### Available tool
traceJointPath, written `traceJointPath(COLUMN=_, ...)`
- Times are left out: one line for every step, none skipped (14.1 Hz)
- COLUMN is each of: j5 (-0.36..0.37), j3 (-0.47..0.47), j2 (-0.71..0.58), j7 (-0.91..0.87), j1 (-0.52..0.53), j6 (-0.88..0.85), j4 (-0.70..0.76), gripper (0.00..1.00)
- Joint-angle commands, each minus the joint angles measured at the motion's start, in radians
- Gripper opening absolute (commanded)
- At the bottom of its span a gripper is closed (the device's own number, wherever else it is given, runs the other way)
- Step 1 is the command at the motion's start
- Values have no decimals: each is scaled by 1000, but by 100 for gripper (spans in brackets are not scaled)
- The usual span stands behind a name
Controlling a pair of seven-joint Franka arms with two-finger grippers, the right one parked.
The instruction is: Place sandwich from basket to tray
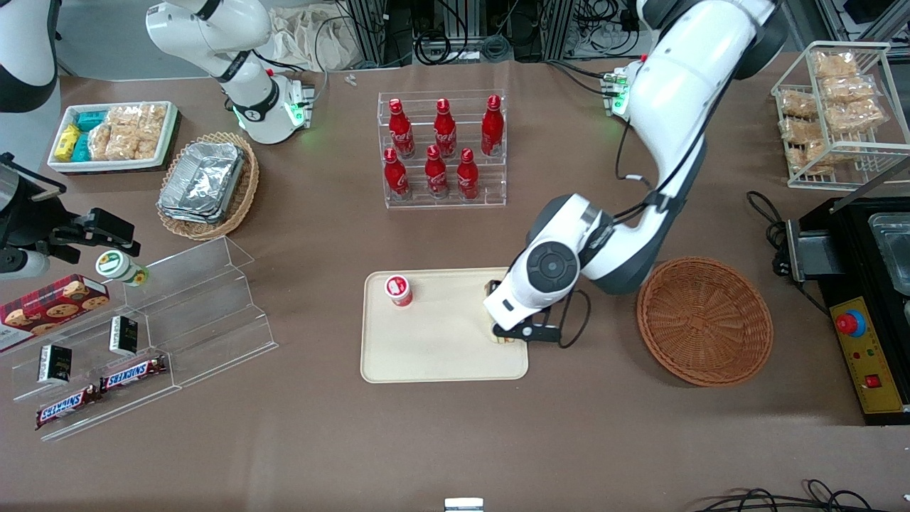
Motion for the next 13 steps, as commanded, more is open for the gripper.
traceJointPath(j5=-4, j3=2, j2=-128, j7=66, j1=50, j6=-148, j4=-25, gripper=99)
traceJointPath(j5=-7, j3=2, j2=-171, j7=138, j1=82, j6=-199, j4=-25, gripper=99)
traceJointPath(j5=-7, j3=0, j2=-208, j7=191, j1=120, j6=-245, j4=-23, gripper=99)
traceJointPath(j5=-4, j3=2, j2=-248, j7=232, j1=154, j6=-285, j4=-23, gripper=99)
traceJointPath(j5=-4, j3=3, j2=-283, j7=267, j1=192, j6=-316, j4=-23, gripper=99)
traceJointPath(j5=-1, j3=3, j2=-315, j7=298, j1=234, j6=-351, j4=-23, gripper=99)
traceJointPath(j5=6, j3=3, j2=-350, j7=336, j1=269, j6=-380, j4=-22, gripper=99)
traceJointPath(j5=11, j3=5, j2=-390, j7=381, j1=290, j6=-397, j4=-22, gripper=99)
traceJointPath(j5=14, j3=9, j2=-422, j7=419, j1=315, j6=-405, j4=-22, gripper=99)
traceJointPath(j5=14, j3=11, j2=-449, j7=438, j1=343, j6=-410, j4=-22, gripper=99)
traceJointPath(j5=14, j3=11, j2=-470, j7=440, j1=364, j6=-425, j4=-20, gripper=99)
traceJointPath(j5=13, j3=11, j2=-490, j7=443, j1=387, j6=-448, j4=-20, gripper=99)
traceJointPath(j5=16, j3=9, j2=-509, j7=441, j1=406, j6=-465, j4=-20, gripper=99)
